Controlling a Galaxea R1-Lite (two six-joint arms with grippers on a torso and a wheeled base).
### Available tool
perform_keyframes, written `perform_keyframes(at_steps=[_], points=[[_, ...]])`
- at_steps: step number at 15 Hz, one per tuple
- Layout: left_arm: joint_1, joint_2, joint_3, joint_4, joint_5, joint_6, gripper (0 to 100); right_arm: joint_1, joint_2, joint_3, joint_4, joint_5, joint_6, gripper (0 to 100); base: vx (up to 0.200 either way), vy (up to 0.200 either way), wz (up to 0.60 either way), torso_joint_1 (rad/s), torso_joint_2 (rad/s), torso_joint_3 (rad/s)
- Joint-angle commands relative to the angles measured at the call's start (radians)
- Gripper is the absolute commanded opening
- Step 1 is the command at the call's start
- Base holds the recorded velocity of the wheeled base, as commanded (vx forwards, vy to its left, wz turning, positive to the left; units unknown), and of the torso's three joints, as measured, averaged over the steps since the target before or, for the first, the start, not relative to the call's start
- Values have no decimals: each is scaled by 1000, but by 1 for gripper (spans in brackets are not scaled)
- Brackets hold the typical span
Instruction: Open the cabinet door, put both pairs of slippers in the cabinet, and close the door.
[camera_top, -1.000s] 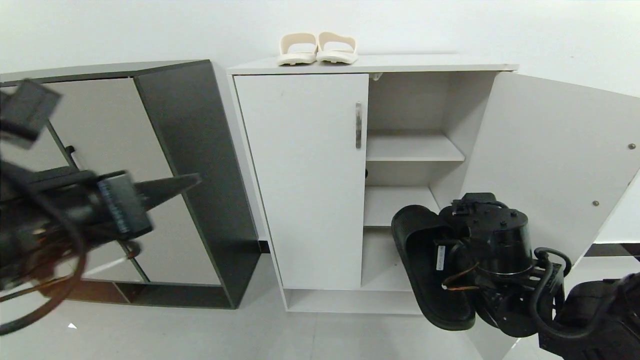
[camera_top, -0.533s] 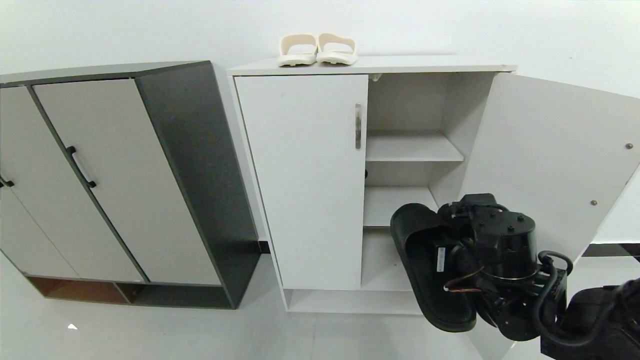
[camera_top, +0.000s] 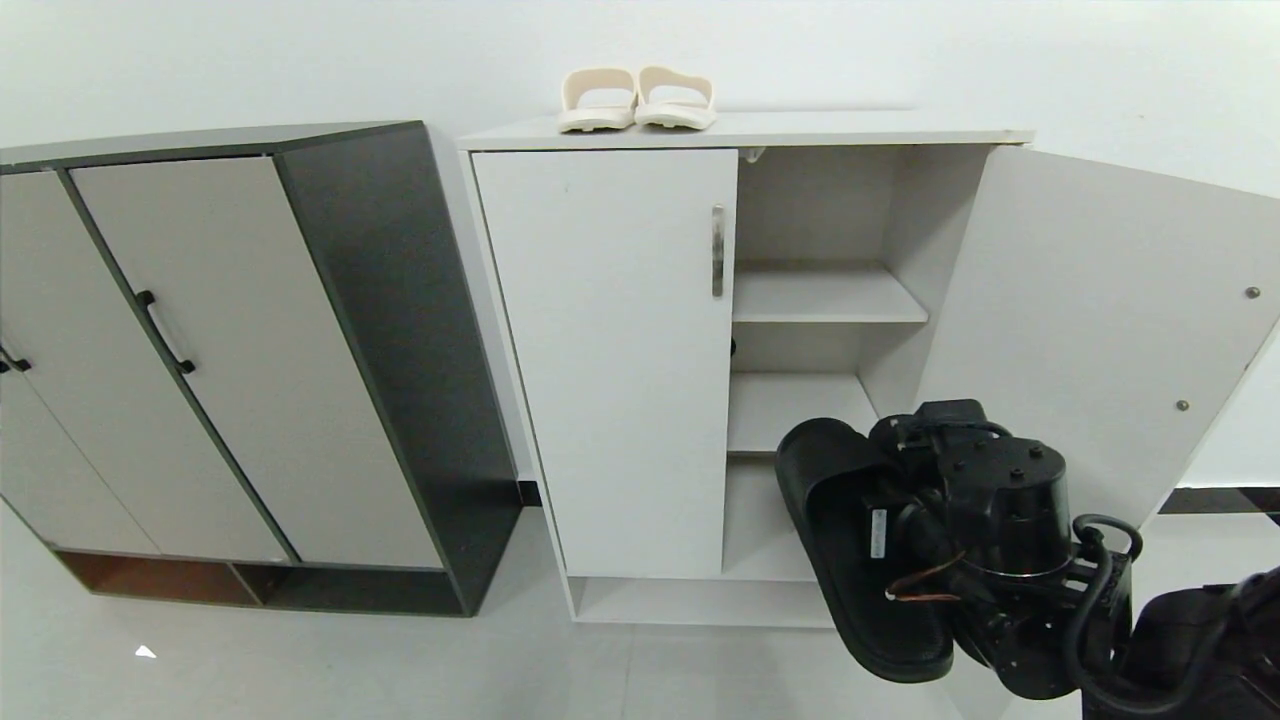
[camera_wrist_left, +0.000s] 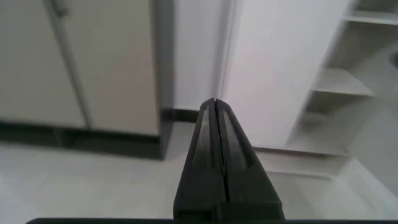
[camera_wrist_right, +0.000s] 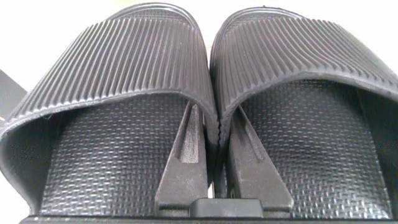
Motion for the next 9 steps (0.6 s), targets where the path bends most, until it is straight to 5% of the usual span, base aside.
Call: perform_keyframes(at_steps=[1,2,9], points=[[-5,-40,15,35,-4,51,0,16,7,2,-6,0,0,0,0,0,0,0,0,0],[-5,-40,15,32,-4,66,0,17,7,5,-7,-2,0,0,0,0,0,0,0,0],[-5,-40,15,31,-44,38,0,39,74,-85,-9,-8,-17,0,0,0,0,0,0,0]])
